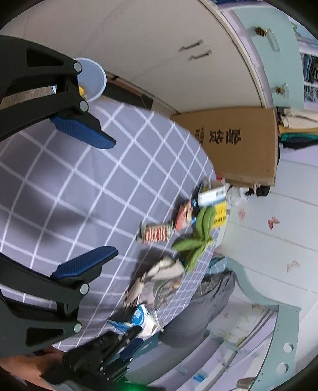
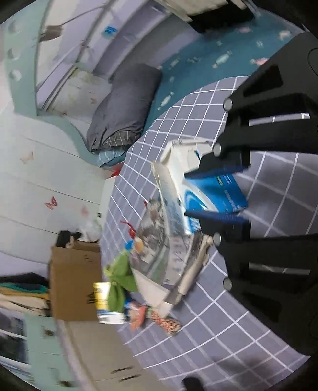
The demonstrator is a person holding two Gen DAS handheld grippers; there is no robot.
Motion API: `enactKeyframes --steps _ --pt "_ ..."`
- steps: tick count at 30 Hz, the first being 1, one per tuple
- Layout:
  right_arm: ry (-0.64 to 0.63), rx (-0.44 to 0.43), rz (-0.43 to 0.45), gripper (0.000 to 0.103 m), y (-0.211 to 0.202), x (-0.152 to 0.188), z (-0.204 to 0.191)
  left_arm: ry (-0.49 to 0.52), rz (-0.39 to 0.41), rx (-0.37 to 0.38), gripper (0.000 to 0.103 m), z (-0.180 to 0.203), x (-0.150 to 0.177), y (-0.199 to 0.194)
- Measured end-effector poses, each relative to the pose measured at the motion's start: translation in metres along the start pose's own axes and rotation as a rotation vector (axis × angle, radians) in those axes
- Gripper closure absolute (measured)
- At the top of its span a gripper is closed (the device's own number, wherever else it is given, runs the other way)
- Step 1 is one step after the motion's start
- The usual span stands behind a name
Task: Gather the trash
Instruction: 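Move both tools back over the table toward the tissue box, then grasp the red-white snack wrapper with the left gripper while the right grasps the blue tissue box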
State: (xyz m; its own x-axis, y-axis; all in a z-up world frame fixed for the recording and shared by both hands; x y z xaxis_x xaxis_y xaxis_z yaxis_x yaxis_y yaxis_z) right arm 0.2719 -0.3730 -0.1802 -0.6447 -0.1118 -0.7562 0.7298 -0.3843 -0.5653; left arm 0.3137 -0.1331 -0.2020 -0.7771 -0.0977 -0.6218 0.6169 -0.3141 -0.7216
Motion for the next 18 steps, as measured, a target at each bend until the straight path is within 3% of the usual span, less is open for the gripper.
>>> enactKeyframes --steps 5,8,9,10,11,15,18 --pt "0.115 -0.045 0.040 0.089 -0.007 0.003 0.037 0.038 -0.015 0.045 0.023 0.028 0.004 0.009" --pt "0.175 -0.145 0.013 0.088 -0.003 0.011 0.047 0.069 -0.025 0.063 0.023 0.046 0.007 0.015" --pt "0.176 -0.156 0.013 0.085 -0.002 0.014 0.048 0.074 -0.025 0.061 0.023 0.051 0.008 0.017" --pt "0.161 -0.143 0.012 0.062 -0.003 0.016 0.046 0.077 -0.025 0.060 0.023 0.053 0.008 0.018" --pt "0.138 -0.128 0.012 0.031 -0.005 0.018 0.043 0.082 -0.028 0.060 0.023 0.056 0.009 0.020" --pt "0.037 -0.161 -0.006 0.029 -0.008 0.026 0.016 0.089 -0.038 0.048 0.023 0.061 0.012 0.026" --pt "-0.057 -0.139 -0.053 0.029 -0.001 0.031 -0.001 0.086 -0.042 0.043 0.023 0.059 0.012 0.029"
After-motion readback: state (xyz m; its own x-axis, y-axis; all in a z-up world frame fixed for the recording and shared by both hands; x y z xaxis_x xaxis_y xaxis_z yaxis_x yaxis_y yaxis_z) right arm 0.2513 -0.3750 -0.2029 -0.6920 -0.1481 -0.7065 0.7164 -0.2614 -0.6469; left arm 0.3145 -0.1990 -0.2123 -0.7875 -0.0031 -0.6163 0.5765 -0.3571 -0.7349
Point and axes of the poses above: each gripper's, at about its wrist camera, not at the fingertips, and y roughly the way its jaws point, z to its right, x to its underside, the point moved 8 cm from there along y, roughly the way its jaws point, and after that the axes turned 10 degrees about -y, right-handed, at the moved point
